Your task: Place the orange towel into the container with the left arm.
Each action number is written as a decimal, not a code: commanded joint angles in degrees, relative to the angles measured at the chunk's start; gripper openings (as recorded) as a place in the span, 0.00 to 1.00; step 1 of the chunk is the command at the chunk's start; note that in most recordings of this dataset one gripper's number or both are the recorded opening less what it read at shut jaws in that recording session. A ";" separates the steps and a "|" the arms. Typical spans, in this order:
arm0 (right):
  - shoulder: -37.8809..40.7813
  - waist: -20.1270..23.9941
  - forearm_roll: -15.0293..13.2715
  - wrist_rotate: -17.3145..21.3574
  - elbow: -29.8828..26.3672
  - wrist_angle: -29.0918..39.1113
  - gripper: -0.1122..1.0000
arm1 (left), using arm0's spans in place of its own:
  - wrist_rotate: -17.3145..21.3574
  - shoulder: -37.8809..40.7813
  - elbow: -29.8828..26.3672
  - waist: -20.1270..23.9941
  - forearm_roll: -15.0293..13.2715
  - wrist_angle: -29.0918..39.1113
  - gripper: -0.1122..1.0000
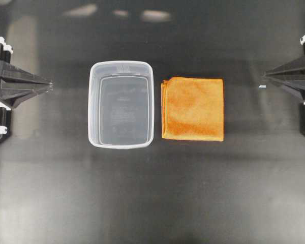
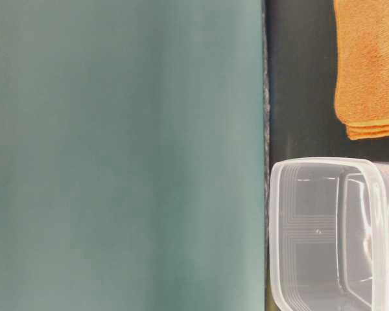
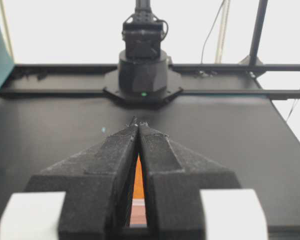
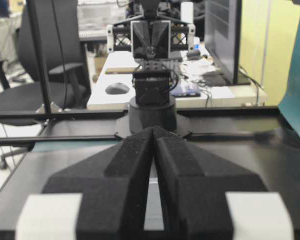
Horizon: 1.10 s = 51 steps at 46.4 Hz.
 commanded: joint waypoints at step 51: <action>-9.40 -1.41 1.23 2.11 -0.62 9.40 0.80 | 1.41 43.68 -50.10 3.34 2.46 50.19 0.56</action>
